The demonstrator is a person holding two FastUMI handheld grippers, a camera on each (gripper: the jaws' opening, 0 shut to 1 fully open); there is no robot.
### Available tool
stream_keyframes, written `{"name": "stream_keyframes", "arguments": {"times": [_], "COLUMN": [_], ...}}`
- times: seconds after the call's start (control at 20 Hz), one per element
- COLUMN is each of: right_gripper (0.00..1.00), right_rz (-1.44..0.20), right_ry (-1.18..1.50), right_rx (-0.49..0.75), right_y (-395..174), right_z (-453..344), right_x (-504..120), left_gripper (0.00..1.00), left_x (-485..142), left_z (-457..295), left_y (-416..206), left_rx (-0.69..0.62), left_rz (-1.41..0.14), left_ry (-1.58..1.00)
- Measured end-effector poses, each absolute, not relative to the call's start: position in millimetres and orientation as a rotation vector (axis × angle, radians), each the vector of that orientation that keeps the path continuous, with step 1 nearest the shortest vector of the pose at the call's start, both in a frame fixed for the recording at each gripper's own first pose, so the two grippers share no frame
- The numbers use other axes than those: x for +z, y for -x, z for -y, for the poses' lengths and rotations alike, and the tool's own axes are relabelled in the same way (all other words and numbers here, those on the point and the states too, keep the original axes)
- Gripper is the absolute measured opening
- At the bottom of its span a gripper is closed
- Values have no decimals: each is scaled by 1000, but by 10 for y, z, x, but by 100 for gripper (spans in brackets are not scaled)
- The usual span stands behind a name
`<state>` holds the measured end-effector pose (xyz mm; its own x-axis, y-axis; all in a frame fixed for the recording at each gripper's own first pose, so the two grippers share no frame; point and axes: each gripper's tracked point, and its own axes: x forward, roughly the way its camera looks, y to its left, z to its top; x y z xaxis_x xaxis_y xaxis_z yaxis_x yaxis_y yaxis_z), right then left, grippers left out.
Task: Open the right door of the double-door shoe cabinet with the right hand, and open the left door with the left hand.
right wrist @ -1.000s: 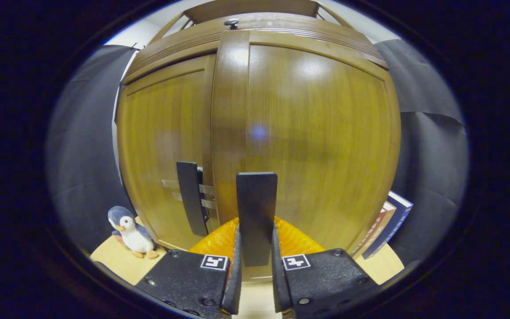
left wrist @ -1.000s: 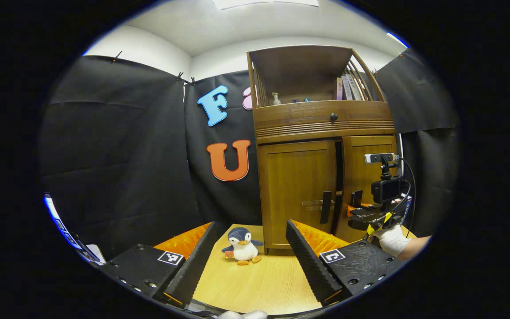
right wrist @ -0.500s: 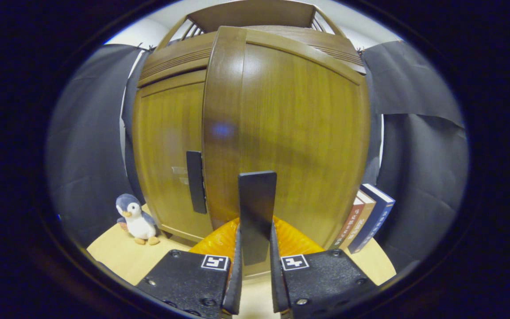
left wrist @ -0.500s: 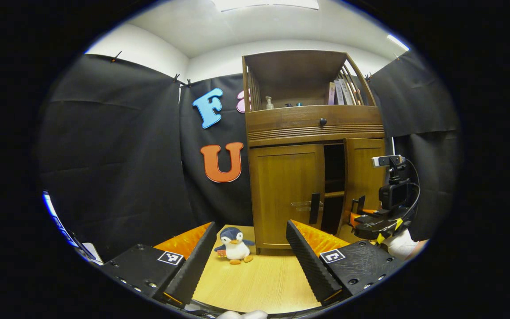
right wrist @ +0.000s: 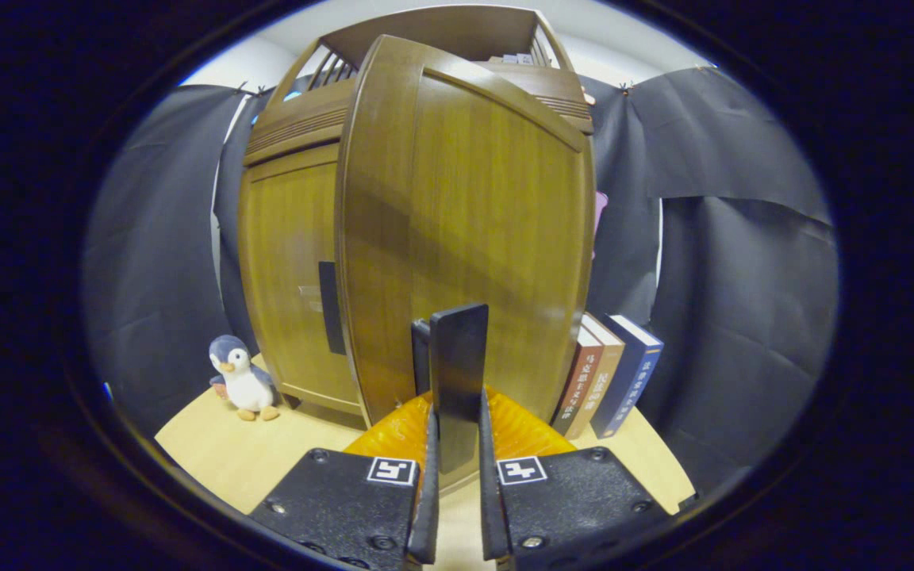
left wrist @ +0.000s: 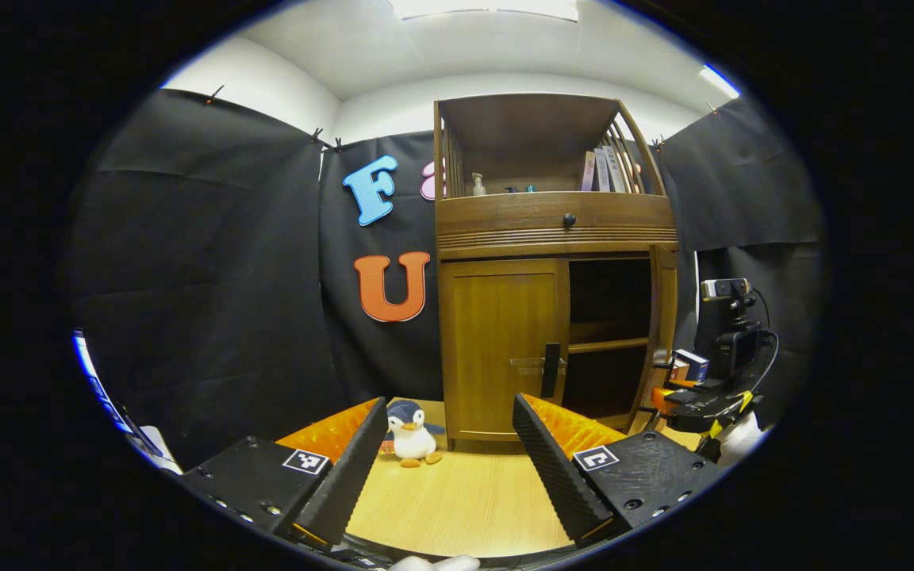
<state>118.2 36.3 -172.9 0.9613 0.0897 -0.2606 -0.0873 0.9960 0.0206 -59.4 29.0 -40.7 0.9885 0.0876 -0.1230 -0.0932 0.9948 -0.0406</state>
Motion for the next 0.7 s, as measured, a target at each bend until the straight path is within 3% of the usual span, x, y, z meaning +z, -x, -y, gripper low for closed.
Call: {"name": "stream_keyframes", "arguments": {"times": [0.5,0.7], "right_gripper": [16,13], "right_rz": [-269,-269], "right_ry": [-18,-7], "right_rx": [14,42], "right_y": [-1007,-963], "right_z": [176,302], "right_x": [-1771,-1775], "left_gripper": [96,96], "left_x": [-401,-414], "left_z": [-105,-33], "left_y": [438,409], "left_rx": [49,37], "left_rz": [-127,-129], "left_ry": [49,51]}}
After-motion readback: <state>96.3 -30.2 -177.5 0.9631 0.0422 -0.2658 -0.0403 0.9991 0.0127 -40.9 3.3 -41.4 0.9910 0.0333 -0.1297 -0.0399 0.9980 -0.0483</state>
